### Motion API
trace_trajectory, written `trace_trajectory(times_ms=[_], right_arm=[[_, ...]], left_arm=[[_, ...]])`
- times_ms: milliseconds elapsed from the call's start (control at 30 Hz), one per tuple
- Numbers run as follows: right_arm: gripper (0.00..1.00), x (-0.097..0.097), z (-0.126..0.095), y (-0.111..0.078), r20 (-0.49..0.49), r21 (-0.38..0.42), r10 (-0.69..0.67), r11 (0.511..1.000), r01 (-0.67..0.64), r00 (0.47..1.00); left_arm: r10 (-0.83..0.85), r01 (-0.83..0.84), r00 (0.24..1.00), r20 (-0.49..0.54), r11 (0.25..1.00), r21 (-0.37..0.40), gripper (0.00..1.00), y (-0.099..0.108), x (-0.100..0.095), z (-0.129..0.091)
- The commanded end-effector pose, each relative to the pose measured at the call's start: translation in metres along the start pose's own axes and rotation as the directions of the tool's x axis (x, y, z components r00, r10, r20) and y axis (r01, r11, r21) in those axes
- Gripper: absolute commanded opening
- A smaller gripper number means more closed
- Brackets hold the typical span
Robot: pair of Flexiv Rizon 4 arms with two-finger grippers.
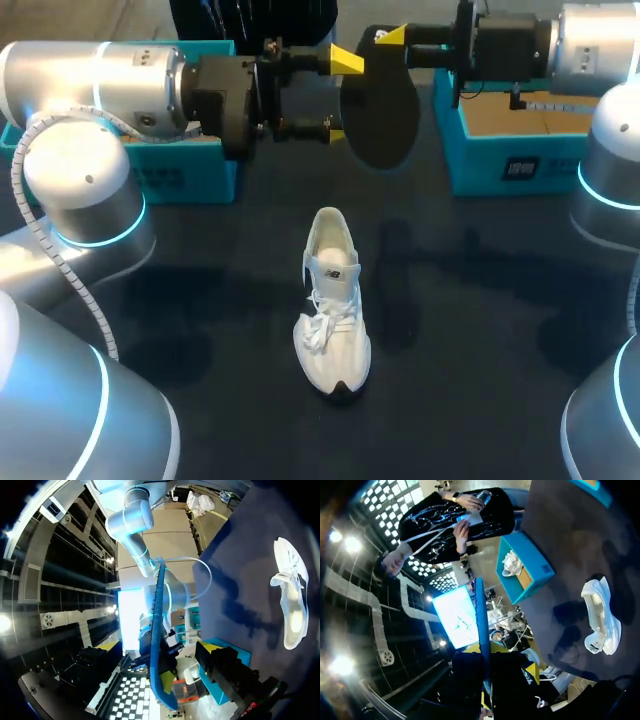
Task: Take the shoe out of the shoebox, open the shoe tongue, remove and reinsert the insole, then place the shoe into the shoebox
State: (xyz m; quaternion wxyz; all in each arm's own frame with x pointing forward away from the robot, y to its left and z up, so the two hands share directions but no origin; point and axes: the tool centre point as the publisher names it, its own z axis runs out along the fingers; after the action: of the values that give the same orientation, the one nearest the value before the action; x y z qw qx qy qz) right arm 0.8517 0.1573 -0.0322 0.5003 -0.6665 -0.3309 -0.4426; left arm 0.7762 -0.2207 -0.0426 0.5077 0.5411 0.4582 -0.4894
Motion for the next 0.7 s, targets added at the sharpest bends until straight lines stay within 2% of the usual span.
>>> trace_trajectory(times_ms=[33, 67, 133, 200, 433, 633, 667, 700], right_arm=[[0.00, -0.003, 0.003, -0.004, -0.004, -0.003, 0.005, 1.000, -0.005, 1.000], [0.00, -0.004, 0.005, -0.005, -0.004, -0.002, 0.006, 1.000, -0.006, 1.000], [0.00, -0.005, 0.007, -0.006, -0.010, 0.002, 0.009, 1.000, -0.009, 1.000], [0.00, -0.005, 0.009, -0.007, -0.013, 0.004, 0.009, 1.000, -0.009, 1.000], [0.00, -0.007, 0.016, -0.011, -0.015, 0.013, 0.014, 1.000, -0.014, 1.000], [0.00, -0.007, 0.016, -0.011, -0.014, 0.012, 0.013, 1.000, -0.013, 1.000], [0.00, -0.007, 0.016, -0.011, -0.014, 0.011, 0.013, 1.000, -0.013, 1.000], [0.00, -0.007, 0.016, -0.011, -0.013, 0.011, 0.013, 1.000, -0.013, 1.000]], left_arm=[[0.003, -0.003, 1.000, 0.004, 1.000, 0.000, 0.91, 0.003, 0.002, 0.005], [0.004, -0.004, 1.000, 0.005, 1.000, 0.001, 0.85, 0.004, 0.002, 0.006], [0.014, -0.014, 1.000, 0.003, 1.000, 0.000, 0.63, 0.004, 0.003, 0.008], [0.016, -0.016, 1.000, 0.002, 1.000, -0.001, 0.49, 0.005, 0.004, 0.009], [0.017, -0.017, 1.000, 0.015, 1.000, -0.002, 0.44, 0.006, 0.005, 0.012], [0.016, -0.016, 1.000, 0.018, 1.000, -0.002, 0.32, 0.006, 0.006, 0.013], [0.015, -0.015, 1.000, 0.017, 1.000, -0.001, 0.19, 0.006, 0.006, 0.013], [0.014, -0.014, 1.000, 0.018, 1.000, 0.000, 0.00, 0.006, 0.006, 0.013]])
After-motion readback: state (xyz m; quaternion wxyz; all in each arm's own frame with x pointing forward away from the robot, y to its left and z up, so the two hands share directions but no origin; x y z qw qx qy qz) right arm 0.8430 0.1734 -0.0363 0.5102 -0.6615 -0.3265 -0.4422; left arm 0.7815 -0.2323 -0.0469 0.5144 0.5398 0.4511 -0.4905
